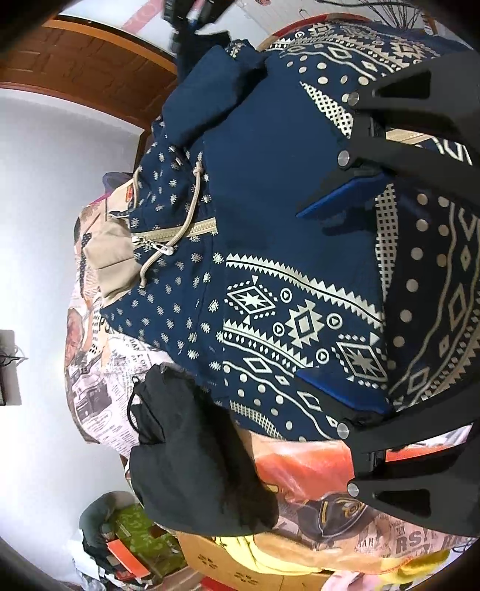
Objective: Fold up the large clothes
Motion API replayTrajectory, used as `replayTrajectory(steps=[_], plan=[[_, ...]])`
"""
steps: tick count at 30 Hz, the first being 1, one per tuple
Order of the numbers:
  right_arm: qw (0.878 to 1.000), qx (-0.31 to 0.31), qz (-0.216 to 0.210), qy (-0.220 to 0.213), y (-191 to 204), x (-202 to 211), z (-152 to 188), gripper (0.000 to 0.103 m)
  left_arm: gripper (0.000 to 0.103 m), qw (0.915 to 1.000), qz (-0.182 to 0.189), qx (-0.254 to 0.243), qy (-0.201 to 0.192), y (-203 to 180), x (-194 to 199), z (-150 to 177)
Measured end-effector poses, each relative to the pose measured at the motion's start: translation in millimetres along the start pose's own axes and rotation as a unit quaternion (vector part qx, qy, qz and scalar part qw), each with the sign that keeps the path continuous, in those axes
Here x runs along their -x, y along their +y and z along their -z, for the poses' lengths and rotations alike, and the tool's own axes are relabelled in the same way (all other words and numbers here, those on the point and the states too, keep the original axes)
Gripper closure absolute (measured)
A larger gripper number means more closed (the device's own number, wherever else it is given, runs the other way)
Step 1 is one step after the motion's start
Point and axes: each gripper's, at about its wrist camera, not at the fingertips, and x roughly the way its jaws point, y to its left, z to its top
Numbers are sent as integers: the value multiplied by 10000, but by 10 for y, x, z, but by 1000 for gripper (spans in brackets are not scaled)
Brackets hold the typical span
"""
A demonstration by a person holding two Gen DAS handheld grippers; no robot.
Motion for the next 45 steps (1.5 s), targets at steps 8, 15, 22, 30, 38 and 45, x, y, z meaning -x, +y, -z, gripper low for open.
replayTrajectory(steps=[8,15,22,30,38,45], plan=[[9887,1366,-607,-76,1087,226,94,96,22,9996,-26,50,-260,139,277,41],[9694,2107,-1065,667,1786,-126,623,96,22,9988,-104,251,-411,382,494,120],[9417,2444,-1086,2040,1994,-840,1427,96,22,9976,-292,500,-389,705,622,243],[8971,2863,-582,3315,1792,-1288,2120,95,22,9965,-380,725,-185,905,604,405],[8619,3448,-366,3701,1696,-1046,2176,85,22,9979,-372,521,-38,706,522,410],[8976,3258,-363,2947,1456,-617,1576,84,22,9993,-384,-40,-31,313,455,287]])
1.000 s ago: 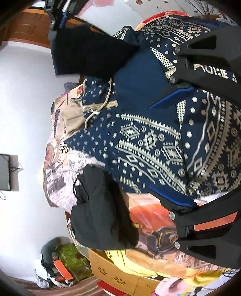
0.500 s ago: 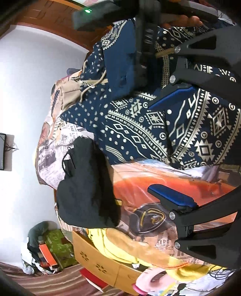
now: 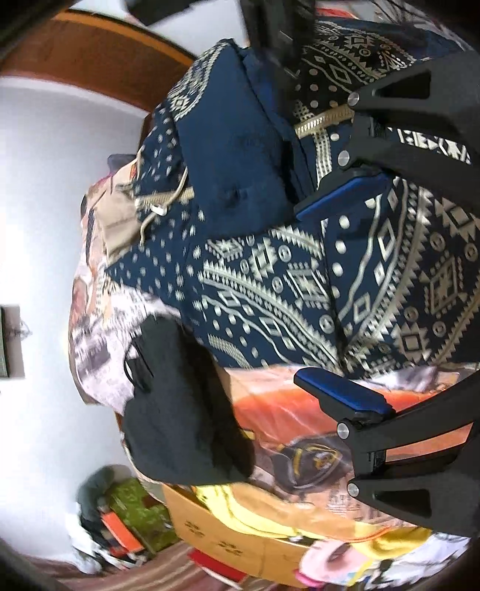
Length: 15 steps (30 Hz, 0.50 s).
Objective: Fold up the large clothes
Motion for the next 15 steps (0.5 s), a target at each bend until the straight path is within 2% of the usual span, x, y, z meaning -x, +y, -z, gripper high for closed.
replayTrajectory(steps=[3,5,7,11,13,15], plan=[[9980,-95,409,-464,-209,288,4,81,22,9994,-70,-348,28,-200,-88,-52],[9938,-168,768,-784,-392,479,18,67,22,9975,-186,-663,134,-369,-216,-70],[9888,-272,1043,-1031,-571,604,26,58,22,9954,-265,-897,215,-495,-344,-70],[9817,-631,1332,-1202,-912,768,83,58,22,9927,-375,-1092,342,-648,-562,-82],[9792,-818,1371,-1256,-1054,816,125,58,25,9926,-463,-1120,106,-705,-578,-129],[9768,-1016,1384,-1282,-1188,817,166,58,29,9927,-338,-1156,-13,-760,-591,-180]])
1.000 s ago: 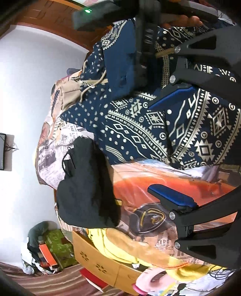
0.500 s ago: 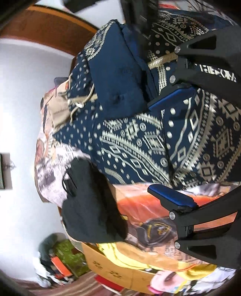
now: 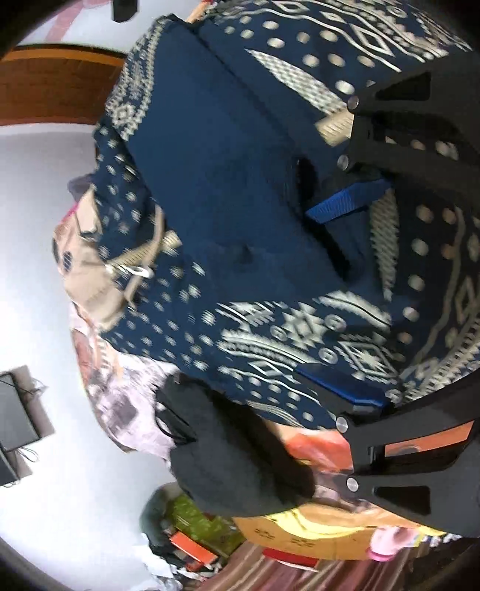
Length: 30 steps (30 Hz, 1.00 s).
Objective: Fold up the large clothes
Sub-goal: 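Grasp the other sleeve with the left gripper and fold it toward the hood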
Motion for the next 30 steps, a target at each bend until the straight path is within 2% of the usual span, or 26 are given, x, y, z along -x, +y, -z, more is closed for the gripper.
replayTrajectory(steps=[3,5,7,9,11,14,17,20,23,26,30], plan=[[9998,-177,58,0,-203,17,11,57,45,9995,309,-28,37,-78,-85,-101],[9995,-268,141,5,-265,-12,9,58,65,9989,455,-2,131,-107,-177,-165],[9994,-325,114,-16,-340,14,4,58,78,9978,607,151,241,-75,-273,-231],[9994,-350,77,-33,-351,4,-13,57,80,9962,689,477,254,59,-315,-310],[9994,-308,111,-61,-359,8,-41,57,87,9948,649,770,177,219,-299,-384],[9996,-176,204,-131,-318,5,-93,58,89,9914,555,1177,-104,531,-157,-488],[9996,-131,136,-200,-278,-29,-142,57,91,9872,497,1455,-432,811,51,-535],[9998,-176,0,-91,-244,-147,-151,57,91,9836,496,1630,-588,1001,178,-526],[9984,-383,-319,256,-251,-360,-115,57,91,9846,332,1619,-564,1070,212,-461],[9963,-588,-388,486,-263,-495,-50,57,91,9853,215,1647,-409,1125,143,-314],[9965,-508,-312,593,-215,-555,46,57,91,9866,58,1626,-65,1178,-38,-104]])
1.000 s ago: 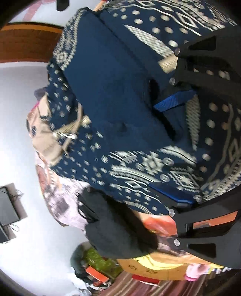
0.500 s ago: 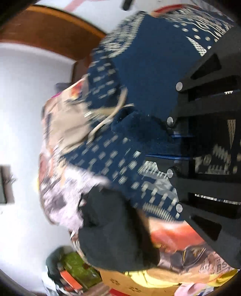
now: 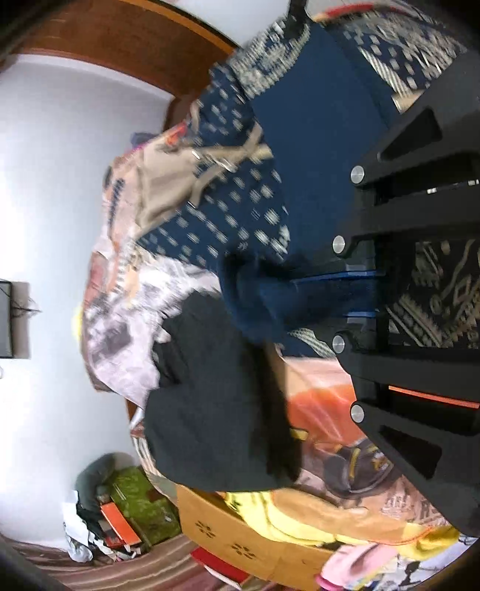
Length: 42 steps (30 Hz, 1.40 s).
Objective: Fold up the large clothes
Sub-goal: 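Grasp the other sleeve with the left gripper and fold it toward the hood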
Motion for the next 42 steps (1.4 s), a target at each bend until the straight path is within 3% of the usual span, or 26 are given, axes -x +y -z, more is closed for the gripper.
replayTrajectory(steps=[6,11,16,20,29,32,35,42], plan=[[9998,122,141,-1,-6,-29,63,54,86,9984,-130,-6,549,177,-265,281],[9999,51,129,19,-40,-30,67,53,50,9954,-540,-146,777,261,-359,504],[9994,233,243,68,43,11,-5,53,49,9953,-494,-184,815,352,-297,488],[9973,551,444,-198,159,171,-147,53,43,9970,-478,-251,557,327,-151,262],[9945,628,166,-821,343,417,-673,53,36,9993,56,-364,-72,40,-33,-495],[9923,690,107,-1026,430,395,-857,53,36,9991,281,-294,-117,-67,-146,-772],[9902,736,121,-1183,532,299,-1052,53,36,9990,169,-385,-148,-179,-325,-1014],[9916,724,-117,-1064,707,-181,-1583,53,36,9991,345,-235,24,-325,-910,-1511]])
